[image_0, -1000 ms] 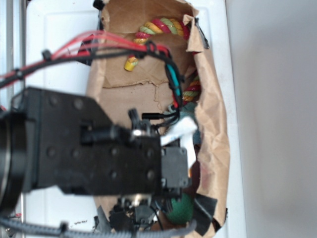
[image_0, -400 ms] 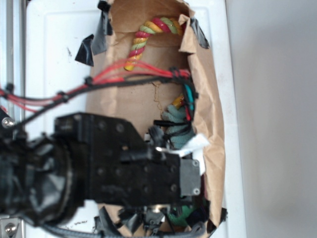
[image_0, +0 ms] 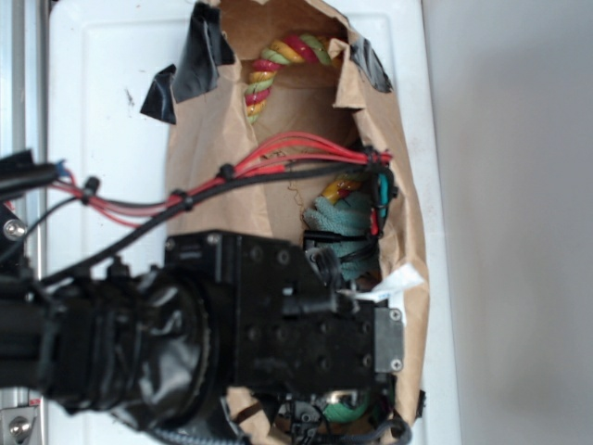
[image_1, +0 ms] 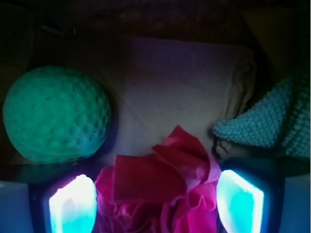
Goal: Grab the red paper.
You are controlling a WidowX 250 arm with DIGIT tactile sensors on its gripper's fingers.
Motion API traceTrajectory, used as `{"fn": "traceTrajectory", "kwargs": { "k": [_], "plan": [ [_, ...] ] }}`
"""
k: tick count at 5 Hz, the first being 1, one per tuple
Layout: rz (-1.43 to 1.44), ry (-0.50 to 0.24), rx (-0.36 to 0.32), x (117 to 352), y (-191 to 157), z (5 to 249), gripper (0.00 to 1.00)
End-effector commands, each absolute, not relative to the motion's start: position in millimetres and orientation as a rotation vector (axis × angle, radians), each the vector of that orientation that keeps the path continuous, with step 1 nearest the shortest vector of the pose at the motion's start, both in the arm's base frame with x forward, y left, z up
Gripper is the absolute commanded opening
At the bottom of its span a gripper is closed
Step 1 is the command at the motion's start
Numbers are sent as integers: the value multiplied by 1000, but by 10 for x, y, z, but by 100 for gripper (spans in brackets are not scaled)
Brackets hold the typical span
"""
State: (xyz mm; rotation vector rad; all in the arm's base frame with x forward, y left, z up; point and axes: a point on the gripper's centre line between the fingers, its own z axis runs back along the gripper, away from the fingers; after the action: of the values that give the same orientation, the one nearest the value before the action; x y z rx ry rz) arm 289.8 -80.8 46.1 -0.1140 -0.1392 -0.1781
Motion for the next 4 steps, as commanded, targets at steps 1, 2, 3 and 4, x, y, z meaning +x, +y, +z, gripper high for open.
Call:
{"fn": "traceTrajectory", "kwargs": {
  "k": [1, 2, 3, 4],
  "plan": [
    [-170, -191, -133, 2821, -872, 577, 0],
    [-141, -193, -133, 2814, -818, 623, 0],
    [-53, -201, -143, 2796, -664, 735, 0],
    [139, -213, -185, 2697, -346, 926, 0]
  ]
}}
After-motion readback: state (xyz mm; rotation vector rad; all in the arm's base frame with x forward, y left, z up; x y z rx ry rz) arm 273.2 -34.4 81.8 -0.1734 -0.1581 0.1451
